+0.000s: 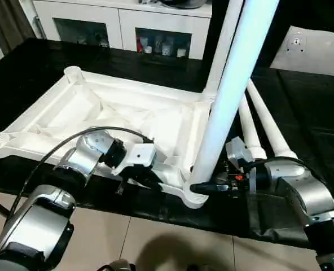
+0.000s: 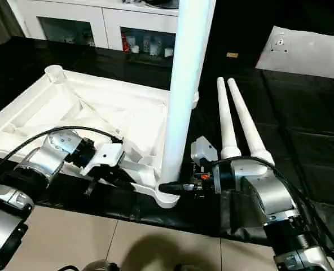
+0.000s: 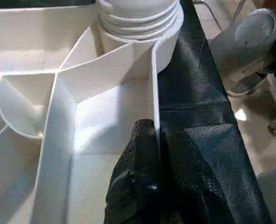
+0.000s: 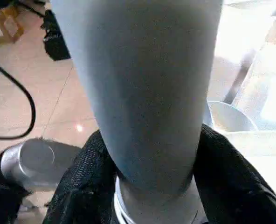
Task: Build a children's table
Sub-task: Rotate leg to tighten
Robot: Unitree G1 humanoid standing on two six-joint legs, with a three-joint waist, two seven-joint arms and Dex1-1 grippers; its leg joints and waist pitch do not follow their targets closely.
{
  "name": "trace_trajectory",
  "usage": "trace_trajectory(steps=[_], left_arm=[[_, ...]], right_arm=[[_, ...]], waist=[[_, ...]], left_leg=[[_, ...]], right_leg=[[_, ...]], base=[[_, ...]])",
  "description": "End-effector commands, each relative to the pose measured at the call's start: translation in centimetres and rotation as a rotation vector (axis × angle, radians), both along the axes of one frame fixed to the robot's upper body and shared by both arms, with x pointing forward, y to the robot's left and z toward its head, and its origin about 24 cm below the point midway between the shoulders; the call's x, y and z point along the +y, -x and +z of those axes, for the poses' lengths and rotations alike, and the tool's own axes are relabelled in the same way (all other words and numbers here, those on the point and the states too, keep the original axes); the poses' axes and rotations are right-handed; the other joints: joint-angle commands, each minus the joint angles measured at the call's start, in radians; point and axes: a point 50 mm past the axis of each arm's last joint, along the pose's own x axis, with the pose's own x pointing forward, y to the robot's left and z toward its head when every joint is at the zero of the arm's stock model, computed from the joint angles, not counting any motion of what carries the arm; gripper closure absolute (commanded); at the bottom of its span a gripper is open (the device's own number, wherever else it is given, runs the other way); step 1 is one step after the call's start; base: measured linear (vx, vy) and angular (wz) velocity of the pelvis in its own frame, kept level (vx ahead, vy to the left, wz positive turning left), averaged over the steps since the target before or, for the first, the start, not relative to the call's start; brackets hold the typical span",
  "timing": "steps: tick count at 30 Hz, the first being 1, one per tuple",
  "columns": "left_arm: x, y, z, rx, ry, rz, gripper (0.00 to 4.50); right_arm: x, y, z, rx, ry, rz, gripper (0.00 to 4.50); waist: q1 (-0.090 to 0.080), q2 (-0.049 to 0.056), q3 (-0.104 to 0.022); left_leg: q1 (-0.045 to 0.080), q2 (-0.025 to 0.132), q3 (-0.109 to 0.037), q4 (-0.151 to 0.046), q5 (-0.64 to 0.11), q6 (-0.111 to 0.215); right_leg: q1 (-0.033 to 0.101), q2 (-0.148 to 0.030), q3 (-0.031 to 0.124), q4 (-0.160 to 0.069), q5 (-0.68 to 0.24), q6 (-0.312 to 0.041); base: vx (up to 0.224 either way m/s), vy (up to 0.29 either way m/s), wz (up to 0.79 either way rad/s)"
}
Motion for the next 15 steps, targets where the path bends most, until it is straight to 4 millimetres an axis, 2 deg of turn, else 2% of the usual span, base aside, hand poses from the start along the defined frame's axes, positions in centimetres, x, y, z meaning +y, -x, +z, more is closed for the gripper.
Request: trace_trajectory(steps=[1,2,3,4,5,6,7,8,9,10,11,12,13,14,15], left_arm=[[-1.0,-0.4,0.3,-0.009,0.013,0.035,4.5],[-1.1,-0.5,0.3,-0.012,0.016,0.055,4.5],[-1.2,-0.7,0.3,-0.019,0.02,0.096,4.5],[-1.5,-1.0,0.4,-0.022,0.046,0.16,4.5],[-1.7,-1.3,0.5,-0.024,0.064,0.204,4.5],[-2.1,-1.4,0.6,-0.022,0.085,0.241,4.5],[-2.6,-1.6,0.8,-0.017,0.111,0.285,4.5],[-2.6,-1.6,0.8,-0.017,0.111,0.285,4.5],[-3.1,-1.7,0.9,-0.022,0.127,0.328,4.5],[-4.0,-1.9,1.1,-0.025,0.152,0.396,4.5],[-4.4,-2.0,1.2,-0.036,0.164,0.431,4.5],[-4.9,-2.2,1.3,-0.052,0.179,0.476,4.5],[-5.5,-2.4,1.5,-0.059,0.199,0.531,4.5],[-6.1,-2.7,1.7,-0.067,0.216,0.591,4.5],[-6.5,-2.8,1.8,-0.069,0.224,0.624,4.5]], right_arm=[[1.0,0.2,0.1,0.041,-0.067,-0.056,2.53],[1.1,0.2,0.1,0.045,-0.072,-0.076,2.53],[1.5,0.0,-0.1,0.042,-0.072,-0.128,2.53],[2.0,-0.3,-0.3,0.035,-0.071,-0.206,2.53],[2.4,-0.5,-0.5,0.031,-0.069,-0.26,2.53],[2.9,-0.8,-0.8,0.034,-0.067,-0.33,2.53],[3.4,-1.2,-1.1,0.04,-0.062,-0.417,2.53],[3.4,-1.2,-1.1,0.04,-0.062,-0.417,2.53],[4.0,-1.6,-1.3,0.061,-0.07,-0.493,2.53],[4.9,-2.2,-1.6,0.083,-0.078,-0.616,2.53],[5.3,-2.4,-1.8,0.091,-0.077,-0.664,2.53],[5.8,-2.8,-2.0,0.101,-0.073,-0.725,2.53],[6.3,-3.1,-2.2,0.115,-0.069,-0.788,2.53],[6.8,-3.5,-2.3,0.126,-0.064,-0.84,2.53],[7.1,-3.7,-2.4,0.13,-0.059,-0.869,2.53]], waist=[[-0.002,0.0,-0.065],[-0.003,-0.001,-0.063],[-0.002,0.004,-0.061],[-0.008,-0.001,-0.06],[-0.011,0.0,-0.058],[-0.018,0.0,-0.057],[-0.027,-0.001,-0.055],[-0.032,-0.001,-0.054],[-0.044,-0.004,-0.055],[-0.051,-0.002,-0.055],[-0.055,-0.002,-0.054],[-0.061,-0.003,-0.056],[-0.066,-0.004,-0.06],[-0.07,-0.001,-0.06],[-0.071,0.001,-0.058]], left_leg=[[0.013,0.041,-0.003,-0.071,-0.223,0.042],[0.014,0.04,-0.004,-0.072,-0.243,0.034],[0.014,0.039,-0.006,-0.073,-0.255,0.029],[0.015,0.038,-0.008,-0.076,-0.271,0.017],[0.014,0.038,-0.008,-0.076,-0.278,0.009],[0.017,0.035,-0.011,-0.078,-0.301,-0.003],[0.013,0.034,-0.015,-0.08,-0.309,-0.013],[0.012,0.033,-0.016,-0.081,-0.312,-0.018],[0.008,0.03,-0.019,-0.082,-0.315,-0.021],[0.004,0.031,-0.02,-0.083,-0.311,-0.02],[0.004,0.031,-0.019,-0.083,-0.311,-0.021],[0.009,0.028,-0.019,-0.078,-0.317,-0.022],[0.012,0.027,-0.017,-0.075,-0.301,-0.015],[0.009,0.03,-0.013,-0.075,-0.28,-0.01],[0.009,0.029,-0.014,-0.076,-0.279,-0.009]], right_leg=[[0.052,-0.064,0.046,-0.07,-0.262,-0.226],[0.051,-0.065,0.046,-0.073,-0.297,-0.218],[0.05,-0.067,0.045,-0.076,-0.323,-0.212],[0.048,-0.067,0.045,-0.08,-0.363,-0.197],[0.046,-0.067,0.046,-0.08,-0.379,-0.191],[0.042,-0.068,0.044,-0.086,-0.423,-0.179],[0.044,-0.069,0.043,-0.087,-0.456,-0.163],[0.042,-0.068,0.043,-0.089,-0.467,-0.159],[0.047,-0.068,0.041,-0.091,-0.489,-0.144],[0.047,-0.068,0.041,-0.091,-0.489,-0.14],[0.042,-0.068,0.041,-0.092,-0.492,-0.142],[0.037,-0.07,0.041,-0.096,-0.51,-0.14],[0.036,-0.068,0.043,-0.098,-0.477,-0.148],[0.036,-0.064,0.047,-0.089,-0.411,-0.168],[0.033,-0.062,0.046,-0.09,-0.399,-0.176]], base=[[0.0,0.0,0.0],[0.0,0.0,0.0],[0.0,0.0,0.0],[0.0,0.0,0.0],[0.0,0.0,0.0],[0.0,0.0,0.0],[0.0,0.0,0.0],[0.0,0.0,0.0],[0.0,0.0,0.0],[0.0,0.0,0.0],[0.0,0.0,0.0],[0.0,0.0,0.0],[0.0,0.0,0.0],[0.0,0.0,0.0],[0.0,0.0,0.0]])
